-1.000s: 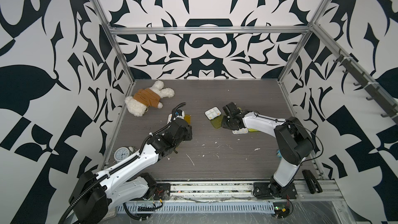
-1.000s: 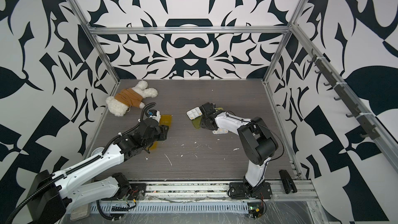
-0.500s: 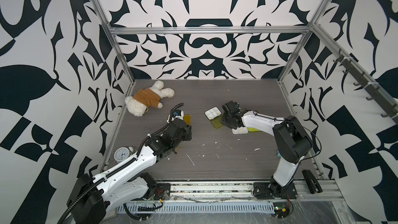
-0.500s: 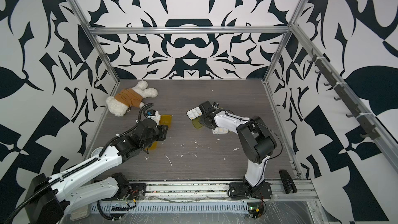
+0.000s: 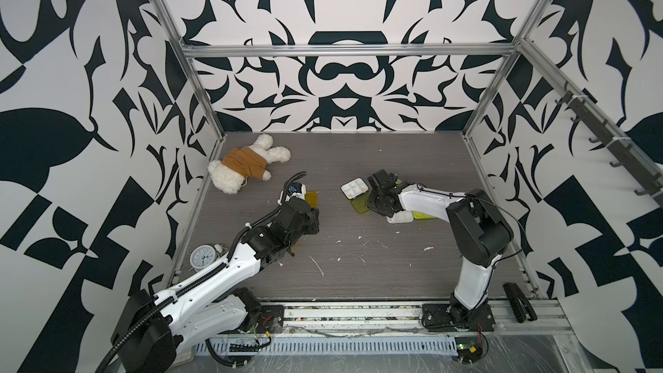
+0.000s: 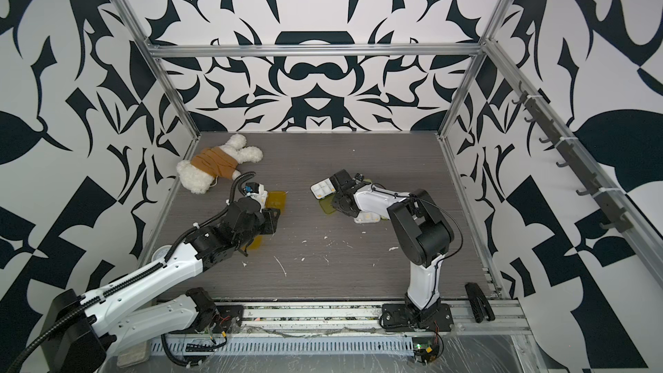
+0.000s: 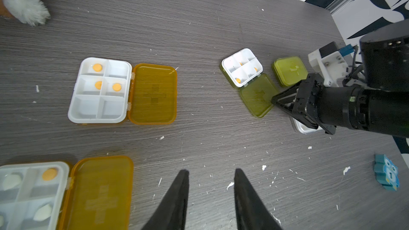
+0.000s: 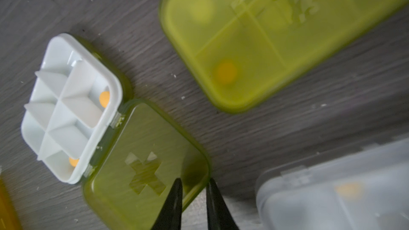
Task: Close pillboxes
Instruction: Move the pillbox to the center of the board.
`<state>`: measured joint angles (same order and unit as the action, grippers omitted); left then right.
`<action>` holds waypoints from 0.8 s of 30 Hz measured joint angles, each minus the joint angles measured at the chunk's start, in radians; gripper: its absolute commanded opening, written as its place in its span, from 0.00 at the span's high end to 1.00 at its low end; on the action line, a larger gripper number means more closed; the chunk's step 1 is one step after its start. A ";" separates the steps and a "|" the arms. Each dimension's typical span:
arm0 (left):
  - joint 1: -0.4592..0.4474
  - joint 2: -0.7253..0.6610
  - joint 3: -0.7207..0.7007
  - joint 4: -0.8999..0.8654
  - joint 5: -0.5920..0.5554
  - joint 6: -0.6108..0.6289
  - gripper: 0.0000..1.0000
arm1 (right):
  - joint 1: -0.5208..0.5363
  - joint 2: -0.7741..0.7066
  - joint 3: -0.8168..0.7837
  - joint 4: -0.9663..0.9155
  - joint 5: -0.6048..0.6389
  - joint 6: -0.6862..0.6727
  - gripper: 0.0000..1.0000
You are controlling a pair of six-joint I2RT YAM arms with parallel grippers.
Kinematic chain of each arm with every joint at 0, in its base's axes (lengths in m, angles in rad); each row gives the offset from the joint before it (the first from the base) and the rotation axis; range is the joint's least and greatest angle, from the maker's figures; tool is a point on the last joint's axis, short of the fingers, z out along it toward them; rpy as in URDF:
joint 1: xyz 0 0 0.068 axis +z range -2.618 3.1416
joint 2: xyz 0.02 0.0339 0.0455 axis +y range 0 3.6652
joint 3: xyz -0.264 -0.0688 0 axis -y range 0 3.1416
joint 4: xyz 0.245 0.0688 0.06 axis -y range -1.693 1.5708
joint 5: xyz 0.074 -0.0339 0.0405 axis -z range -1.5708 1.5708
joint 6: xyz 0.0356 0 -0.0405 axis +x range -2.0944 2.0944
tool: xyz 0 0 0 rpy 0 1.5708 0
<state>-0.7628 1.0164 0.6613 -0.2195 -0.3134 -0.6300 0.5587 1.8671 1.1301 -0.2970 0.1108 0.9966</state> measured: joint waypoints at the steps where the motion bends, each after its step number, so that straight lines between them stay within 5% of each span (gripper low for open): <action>1: 0.000 0.000 0.000 0.000 0.000 0.000 0.62 | 0.000 0.001 0.000 0.000 0.000 0.000 0.78; 24: 0.000 0.006 0.000 0.011 0.000 0.001 0.62 | 0.000 0.000 -0.008 0.006 -0.009 -0.111 0.85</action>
<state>-0.7628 1.0225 0.6613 -0.2081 -0.3138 -0.6289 0.5587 1.8671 1.1221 -0.2913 0.1017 0.8860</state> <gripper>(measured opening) 0.378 0.153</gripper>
